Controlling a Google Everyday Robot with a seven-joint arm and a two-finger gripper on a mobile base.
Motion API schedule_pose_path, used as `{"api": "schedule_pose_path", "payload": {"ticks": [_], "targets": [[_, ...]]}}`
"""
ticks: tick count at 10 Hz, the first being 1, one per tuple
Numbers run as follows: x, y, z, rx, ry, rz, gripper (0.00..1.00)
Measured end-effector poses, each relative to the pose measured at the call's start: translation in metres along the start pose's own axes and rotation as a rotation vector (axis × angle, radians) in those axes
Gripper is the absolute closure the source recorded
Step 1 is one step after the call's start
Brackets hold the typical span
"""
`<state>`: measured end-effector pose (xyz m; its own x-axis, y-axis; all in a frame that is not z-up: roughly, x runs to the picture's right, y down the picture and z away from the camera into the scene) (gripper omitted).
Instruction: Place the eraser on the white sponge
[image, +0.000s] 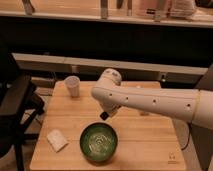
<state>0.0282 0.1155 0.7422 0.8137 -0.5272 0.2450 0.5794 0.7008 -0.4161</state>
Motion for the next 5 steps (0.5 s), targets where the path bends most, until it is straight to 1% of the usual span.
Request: {"api": "schedule_pose_path", "payload": {"ticks": [3,5], "targets": [[-0.019,-0.018,-0.001,0.011,0.005,-0.043,1.0],[-0.014,-0.021,-0.003,0.015,0.023,-0.068,1.0]]}}
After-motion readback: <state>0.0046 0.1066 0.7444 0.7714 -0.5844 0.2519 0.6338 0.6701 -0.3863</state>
